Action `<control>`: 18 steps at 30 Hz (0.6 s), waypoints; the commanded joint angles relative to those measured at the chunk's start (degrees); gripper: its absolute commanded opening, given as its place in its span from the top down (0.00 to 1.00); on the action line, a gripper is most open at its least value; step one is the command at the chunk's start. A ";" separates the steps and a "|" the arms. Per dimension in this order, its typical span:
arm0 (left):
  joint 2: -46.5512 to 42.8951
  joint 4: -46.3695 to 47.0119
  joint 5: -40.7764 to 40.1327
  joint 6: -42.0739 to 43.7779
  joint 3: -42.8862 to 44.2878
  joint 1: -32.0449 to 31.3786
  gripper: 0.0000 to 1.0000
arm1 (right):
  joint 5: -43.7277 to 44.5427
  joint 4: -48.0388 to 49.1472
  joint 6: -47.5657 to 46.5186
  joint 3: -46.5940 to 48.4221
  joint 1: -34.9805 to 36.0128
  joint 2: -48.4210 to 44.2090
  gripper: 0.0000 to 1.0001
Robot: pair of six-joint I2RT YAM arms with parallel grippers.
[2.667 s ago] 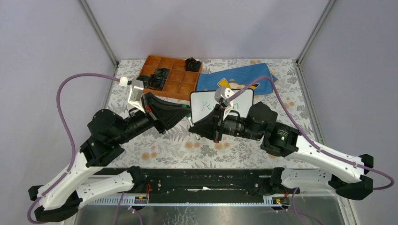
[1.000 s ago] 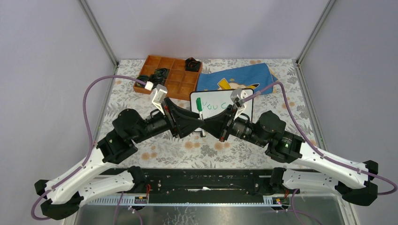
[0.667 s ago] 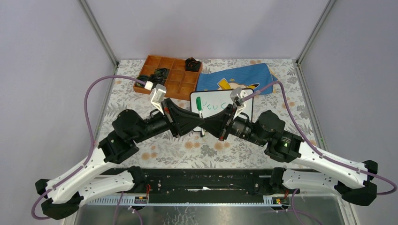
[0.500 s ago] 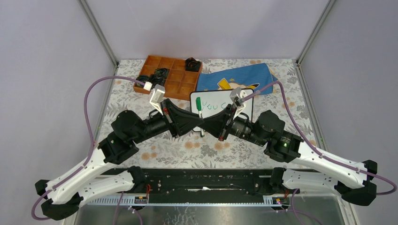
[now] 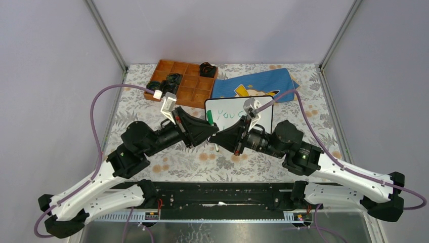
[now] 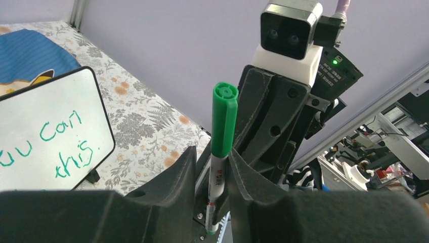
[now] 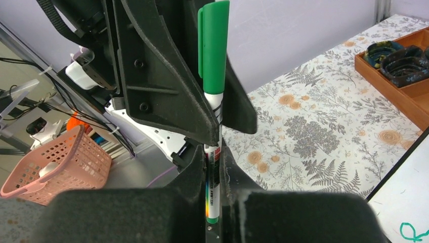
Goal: Write a sentence on the whiteboard
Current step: Place the whiteboard marker at the center of the board.
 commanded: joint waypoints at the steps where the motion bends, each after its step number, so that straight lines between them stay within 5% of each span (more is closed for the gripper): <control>1: -1.56 3.77 -2.68 0.22 -1.37 -0.13 0.69 | -2.28 3.85 0.36 -0.48 0.42 -1.19 1.00; 11: 1.09 4.58 5.27 0.03 -1.09 -0.16 0.67 | -1.34 7.61 0.94 -0.91 0.47 -1.06 1.00; 14: 1.08 5.22 6.04 -0.11 -1.45 -0.17 0.76 | -0.85 8.15 0.80 -0.97 0.47 -1.03 1.00; 18: 0.98 4.95 5.77 0.40 -1.33 -0.11 1.00 | -0.06 7.37 0.80 -0.80 0.47 -0.94 1.00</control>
